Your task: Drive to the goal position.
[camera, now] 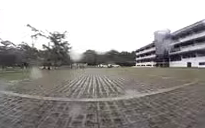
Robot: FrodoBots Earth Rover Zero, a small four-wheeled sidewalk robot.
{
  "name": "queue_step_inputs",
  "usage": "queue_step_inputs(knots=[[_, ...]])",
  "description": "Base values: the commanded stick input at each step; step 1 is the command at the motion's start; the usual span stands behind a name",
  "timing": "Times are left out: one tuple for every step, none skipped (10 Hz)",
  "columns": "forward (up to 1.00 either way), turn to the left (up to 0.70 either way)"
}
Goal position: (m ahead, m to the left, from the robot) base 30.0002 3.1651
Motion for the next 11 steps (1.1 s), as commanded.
queue_step_inputs(knots=[[0.85, 0.0], [0.85, 0.0], [0.85, 0.0], [0.85, 0.0], [0.85, 0.0], [0.85, 0.0], [0.85, 0.0], [0.85, 0.0], [0.85, 0.0], [0.85, 0.0], [0.85, 0.0]])
